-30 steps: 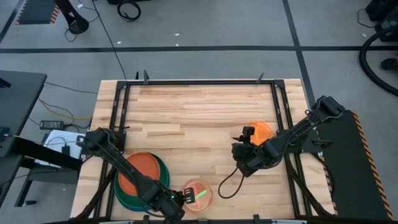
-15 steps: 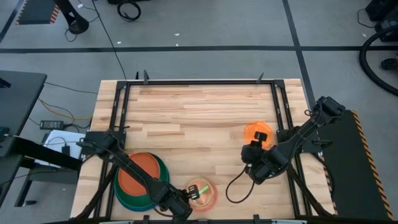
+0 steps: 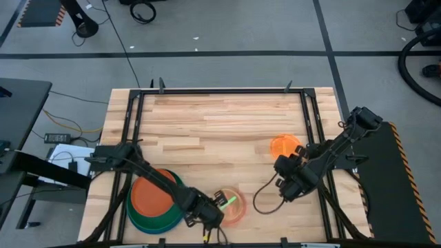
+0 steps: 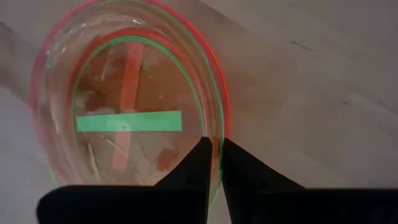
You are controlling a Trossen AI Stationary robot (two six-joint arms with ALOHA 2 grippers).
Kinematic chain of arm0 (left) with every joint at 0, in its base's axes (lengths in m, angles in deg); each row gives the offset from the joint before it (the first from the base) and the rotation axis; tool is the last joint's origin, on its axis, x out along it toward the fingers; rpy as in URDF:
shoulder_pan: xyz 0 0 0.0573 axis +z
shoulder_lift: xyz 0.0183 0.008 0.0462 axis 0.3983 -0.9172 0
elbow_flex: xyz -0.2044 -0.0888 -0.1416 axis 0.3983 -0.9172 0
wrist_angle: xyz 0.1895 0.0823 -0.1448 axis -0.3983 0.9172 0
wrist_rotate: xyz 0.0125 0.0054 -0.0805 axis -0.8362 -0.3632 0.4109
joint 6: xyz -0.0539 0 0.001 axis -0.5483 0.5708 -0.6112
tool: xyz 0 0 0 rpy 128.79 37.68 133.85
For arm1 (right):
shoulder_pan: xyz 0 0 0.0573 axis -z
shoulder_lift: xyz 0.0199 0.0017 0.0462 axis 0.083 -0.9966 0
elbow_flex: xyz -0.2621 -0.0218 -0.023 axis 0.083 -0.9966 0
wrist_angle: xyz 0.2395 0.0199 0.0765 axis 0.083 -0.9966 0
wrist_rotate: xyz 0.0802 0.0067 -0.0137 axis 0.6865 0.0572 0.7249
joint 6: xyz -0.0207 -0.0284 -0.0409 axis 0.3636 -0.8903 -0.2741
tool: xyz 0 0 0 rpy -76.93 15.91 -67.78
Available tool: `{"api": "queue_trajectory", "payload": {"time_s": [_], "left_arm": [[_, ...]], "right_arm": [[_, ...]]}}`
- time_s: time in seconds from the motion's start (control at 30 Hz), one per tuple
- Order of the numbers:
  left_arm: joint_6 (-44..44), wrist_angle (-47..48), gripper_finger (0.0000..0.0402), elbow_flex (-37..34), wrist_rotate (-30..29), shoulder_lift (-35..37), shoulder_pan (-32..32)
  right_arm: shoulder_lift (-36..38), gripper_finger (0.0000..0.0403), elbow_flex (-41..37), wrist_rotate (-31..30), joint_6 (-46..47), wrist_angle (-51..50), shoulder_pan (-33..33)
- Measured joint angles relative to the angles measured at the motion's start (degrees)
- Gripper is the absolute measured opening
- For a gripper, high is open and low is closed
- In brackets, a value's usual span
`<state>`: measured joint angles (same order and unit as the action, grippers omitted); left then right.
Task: Stack plastic plates
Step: Stack the transparent green plate on top of the transparent pink plate, then stack the transparent orange plate on top of the transparent green plate
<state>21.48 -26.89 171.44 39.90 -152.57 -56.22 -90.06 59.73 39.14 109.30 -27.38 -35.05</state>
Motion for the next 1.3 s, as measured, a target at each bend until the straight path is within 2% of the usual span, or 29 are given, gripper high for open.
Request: {"api": "queue_trajectory", "payload": {"time_s": [0.13, 0.3, 0.5, 0.6, 0.77, 0.93, 1.13, 1.3], "left_arm": [[-3.6, -1.0, 0.0041, 0.0, 3.8, 0.0, 1.3], [-12.0, -0.5, 0.0067, 0.0, 4.3, 0.2, 2.0], [-21.2, -0.3, 0.0149, 0.0, 4.2, 0.7, 2.1], [-22.4, 0.3, 0.0198, 0.0, 4.2, 0.9, 2.3], [-26.0, 6.4, 0.0253, 0.0, 4.2, 1.7, 2.5], [-35.4, 11.0, 0.0258, 0.0, 2.5, 7.2, 1.9], [-37.2, 10.7, 0.0239, 0.0, -6.7, 14.5, -2.6], [-39.6, 10.8, 0.0224, 0.0, -13.1, 20.7, -6.5]], "right_arm": [[0.0, 0.0178, -4.6, 5.1, 1.8, 3.5, 3.6], [0.0, 0.0185, -10.1, 6.6, -4.9, 14.2, 8.7], [-0.2, 0.0185, -11.8, 8.4, -9.3, 18.4, 15.1], [-0.5, 0.0185, -11.9, 9.5, -12.7, 20.7, 18.6], [-4.2, 0.0185, -11.9, 12.5, -19.5, 21.9, 22.7], [-8.9, 0.0185, -11.5, 13.5, -20.1, 22.0, 24.0], [-10.8, 0.0185, -11.3, 13.3, -20.0, 20.8, 24.6], [-10.7, 0.0170, -11.3, 13.5, -24.9, 20.3, 24.9]]}}
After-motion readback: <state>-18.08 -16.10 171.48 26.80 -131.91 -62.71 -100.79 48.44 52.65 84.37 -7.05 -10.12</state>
